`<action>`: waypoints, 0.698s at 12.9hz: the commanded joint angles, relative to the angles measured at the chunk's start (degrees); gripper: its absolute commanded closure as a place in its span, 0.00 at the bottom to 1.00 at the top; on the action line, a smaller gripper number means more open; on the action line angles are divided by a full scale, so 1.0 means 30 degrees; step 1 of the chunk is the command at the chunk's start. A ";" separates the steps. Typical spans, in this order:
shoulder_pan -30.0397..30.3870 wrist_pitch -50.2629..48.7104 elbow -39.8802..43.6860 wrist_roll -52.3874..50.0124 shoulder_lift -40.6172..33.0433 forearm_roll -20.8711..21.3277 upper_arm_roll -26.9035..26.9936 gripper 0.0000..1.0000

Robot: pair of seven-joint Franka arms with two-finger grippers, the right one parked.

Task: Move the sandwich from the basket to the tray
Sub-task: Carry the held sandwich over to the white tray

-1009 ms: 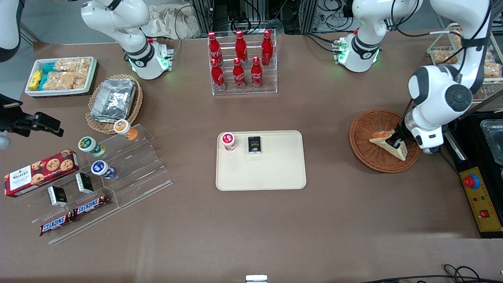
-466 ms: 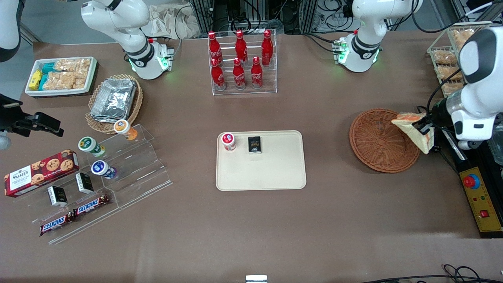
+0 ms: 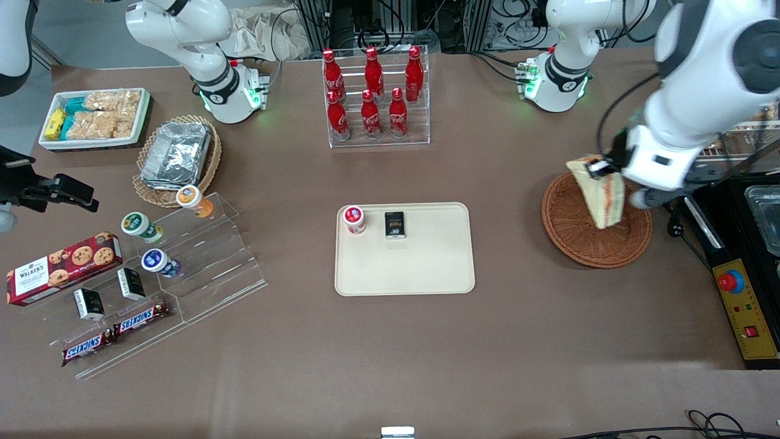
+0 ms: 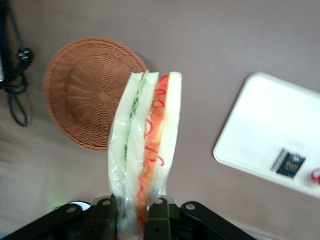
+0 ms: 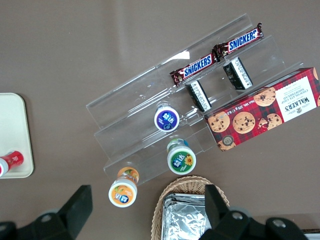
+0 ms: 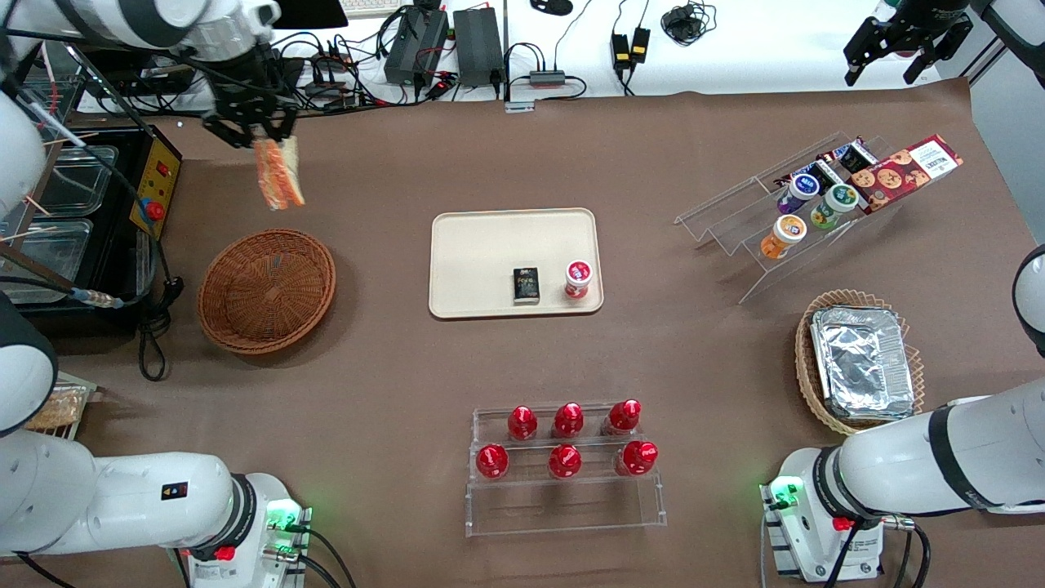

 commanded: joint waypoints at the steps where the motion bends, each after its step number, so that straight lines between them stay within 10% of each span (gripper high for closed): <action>1: 0.0094 0.1148 0.0392 0.0441 0.0974 -0.0093 -0.1936 1.00; 9: -0.2277 0.6131 -0.0106 -0.0672 0.6509 0.2685 -0.3233 1.00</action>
